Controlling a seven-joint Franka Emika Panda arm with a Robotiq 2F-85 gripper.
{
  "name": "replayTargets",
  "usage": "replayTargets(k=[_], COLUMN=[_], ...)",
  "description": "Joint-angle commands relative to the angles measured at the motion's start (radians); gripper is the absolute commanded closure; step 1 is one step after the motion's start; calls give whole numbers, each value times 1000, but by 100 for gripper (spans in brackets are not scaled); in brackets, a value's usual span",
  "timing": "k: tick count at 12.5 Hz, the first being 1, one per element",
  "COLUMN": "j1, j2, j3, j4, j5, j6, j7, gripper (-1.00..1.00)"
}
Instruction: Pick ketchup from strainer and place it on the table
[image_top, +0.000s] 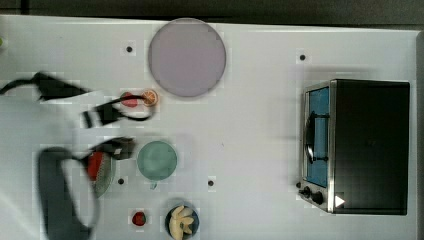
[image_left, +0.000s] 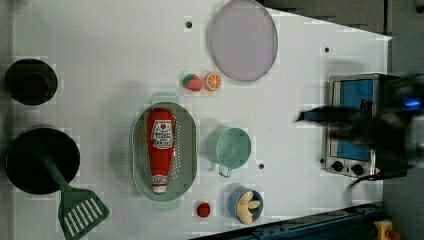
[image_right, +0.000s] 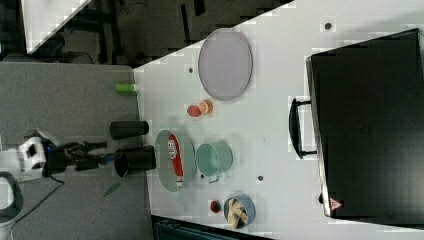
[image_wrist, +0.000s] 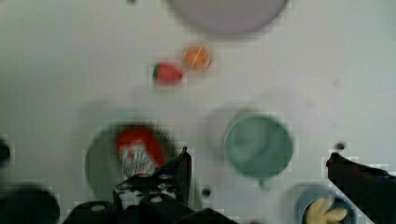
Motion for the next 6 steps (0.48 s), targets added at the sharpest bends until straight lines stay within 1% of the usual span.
replayTargets(k=[1,4,6], j1=[17,26,29], j2=[35,123,182], j3=[107,208,244], j4=[5,-10,-44], j5=[-1,-4,-13], j6=[37,67,122], j7=[36,36,37], gripper=[-100,-100,-100])
